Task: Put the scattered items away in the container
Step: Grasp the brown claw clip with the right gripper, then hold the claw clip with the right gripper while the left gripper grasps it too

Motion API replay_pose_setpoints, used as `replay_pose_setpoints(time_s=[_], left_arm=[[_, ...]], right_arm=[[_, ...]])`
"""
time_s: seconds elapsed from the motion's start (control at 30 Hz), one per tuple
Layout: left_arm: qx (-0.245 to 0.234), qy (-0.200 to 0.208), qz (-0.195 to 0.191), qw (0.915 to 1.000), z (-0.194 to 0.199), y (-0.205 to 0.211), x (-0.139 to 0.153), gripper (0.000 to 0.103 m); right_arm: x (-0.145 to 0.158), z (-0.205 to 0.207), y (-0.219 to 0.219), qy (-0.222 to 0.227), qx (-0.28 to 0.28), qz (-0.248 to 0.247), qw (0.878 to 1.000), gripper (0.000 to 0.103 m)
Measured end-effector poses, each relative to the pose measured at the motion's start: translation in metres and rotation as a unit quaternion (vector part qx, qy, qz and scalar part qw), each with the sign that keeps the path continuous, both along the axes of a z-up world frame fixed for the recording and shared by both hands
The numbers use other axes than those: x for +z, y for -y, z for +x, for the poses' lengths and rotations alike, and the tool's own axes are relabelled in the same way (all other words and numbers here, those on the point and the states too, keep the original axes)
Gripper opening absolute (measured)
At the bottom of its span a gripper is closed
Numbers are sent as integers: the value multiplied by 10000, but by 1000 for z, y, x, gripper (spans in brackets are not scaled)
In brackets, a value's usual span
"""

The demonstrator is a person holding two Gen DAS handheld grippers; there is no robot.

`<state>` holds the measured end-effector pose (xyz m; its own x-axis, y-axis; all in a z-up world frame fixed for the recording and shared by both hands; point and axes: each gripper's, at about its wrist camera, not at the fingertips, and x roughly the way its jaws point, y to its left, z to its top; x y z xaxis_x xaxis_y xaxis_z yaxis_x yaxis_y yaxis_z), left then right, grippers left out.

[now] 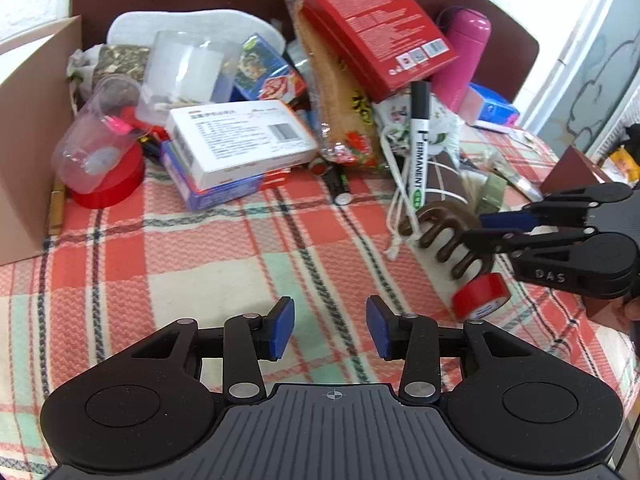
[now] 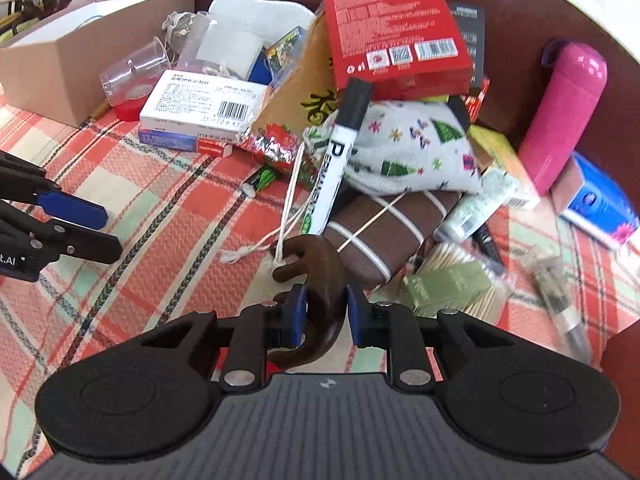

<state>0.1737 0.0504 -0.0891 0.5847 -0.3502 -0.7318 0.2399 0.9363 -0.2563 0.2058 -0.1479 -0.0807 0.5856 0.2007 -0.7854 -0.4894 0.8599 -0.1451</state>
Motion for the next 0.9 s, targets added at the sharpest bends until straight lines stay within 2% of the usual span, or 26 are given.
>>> replay_pose_setpoints(time_s=[0.2, 0.33, 0.43, 0.53, 0.63, 0.9], left_arm=[[-22, -7, 1, 10000, 1, 1, -1, 57], [8, -71, 3, 10000, 1, 0, -5, 57], [15, -104, 7, 9999, 1, -1, -6, 57], [4, -112, -5, 9999, 1, -2, -6, 57], [-7, -98, -18, 9999, 1, -1, -6, 57], [-70, -91, -282, 9995, -3, -10, -3, 65]], right_arm=[[-3, 4, 4, -620, 256, 601, 9959, 29], [-15, 11, 8, -975, 144, 1005, 9900, 40], [-23, 16, 14, -1108, 40, 1360, 9845, 43], [-21, 12, 14, -1012, 45, 1379, 9853, 30], [-11, 4, 7, -785, 254, 1257, 9886, 24], [-1, -15, -29, -518, 1076, 1043, 9873, 22]])
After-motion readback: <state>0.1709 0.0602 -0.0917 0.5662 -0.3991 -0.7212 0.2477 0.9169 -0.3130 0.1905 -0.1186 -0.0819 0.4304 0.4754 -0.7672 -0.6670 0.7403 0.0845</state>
